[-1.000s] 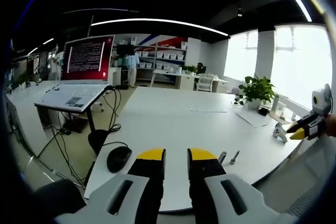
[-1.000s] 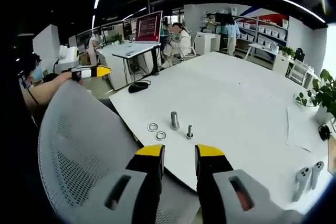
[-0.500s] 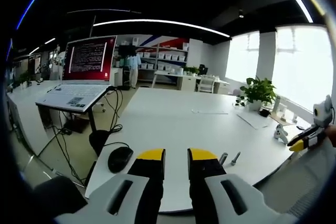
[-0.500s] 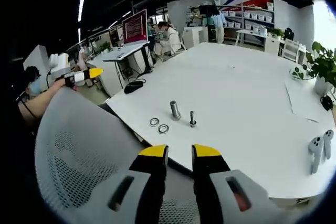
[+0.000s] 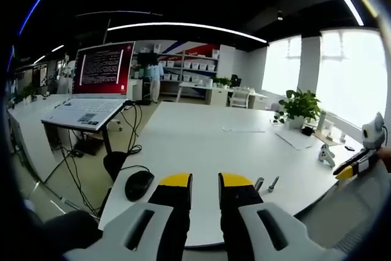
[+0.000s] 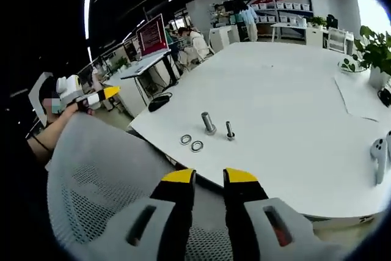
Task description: Place the washer onto the threaded stud by aligning its center hole with the stud, sliding it down to the base, and recovering from edge contact or off-axis alignment until the washer reaches the visible bottom stop.
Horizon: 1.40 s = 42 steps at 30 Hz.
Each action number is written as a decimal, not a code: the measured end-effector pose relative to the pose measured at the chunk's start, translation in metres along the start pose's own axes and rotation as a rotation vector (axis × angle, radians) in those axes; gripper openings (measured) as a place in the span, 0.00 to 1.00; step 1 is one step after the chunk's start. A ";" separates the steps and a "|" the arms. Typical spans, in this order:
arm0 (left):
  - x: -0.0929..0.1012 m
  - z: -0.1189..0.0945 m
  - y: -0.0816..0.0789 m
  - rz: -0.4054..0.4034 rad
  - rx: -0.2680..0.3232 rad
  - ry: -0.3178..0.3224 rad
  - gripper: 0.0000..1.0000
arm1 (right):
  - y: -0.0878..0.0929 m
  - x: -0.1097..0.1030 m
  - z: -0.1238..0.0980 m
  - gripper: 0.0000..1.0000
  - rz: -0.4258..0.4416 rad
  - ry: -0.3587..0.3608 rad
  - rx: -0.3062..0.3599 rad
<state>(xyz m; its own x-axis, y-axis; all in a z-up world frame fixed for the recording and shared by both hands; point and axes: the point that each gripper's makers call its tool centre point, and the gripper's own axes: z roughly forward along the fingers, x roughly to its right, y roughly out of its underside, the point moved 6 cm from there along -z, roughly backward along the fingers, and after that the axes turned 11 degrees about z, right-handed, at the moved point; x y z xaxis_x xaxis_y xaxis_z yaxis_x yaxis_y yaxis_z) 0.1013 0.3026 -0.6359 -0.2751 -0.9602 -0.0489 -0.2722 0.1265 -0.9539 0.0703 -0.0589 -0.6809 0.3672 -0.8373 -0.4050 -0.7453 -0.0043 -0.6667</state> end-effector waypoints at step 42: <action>0.017 0.024 -0.038 0.483 -0.033 0.424 0.41 | 0.004 -0.006 0.001 0.16 0.049 -0.055 -0.047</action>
<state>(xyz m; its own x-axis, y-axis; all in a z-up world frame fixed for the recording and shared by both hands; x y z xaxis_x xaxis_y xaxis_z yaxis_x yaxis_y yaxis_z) 0.1295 0.2754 -0.6075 -0.7127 -0.6120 -0.3428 -0.0531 0.5343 -0.8436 0.0658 -0.0536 -0.6824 0.3583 -0.8060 -0.4712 -0.7879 0.0097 -0.6157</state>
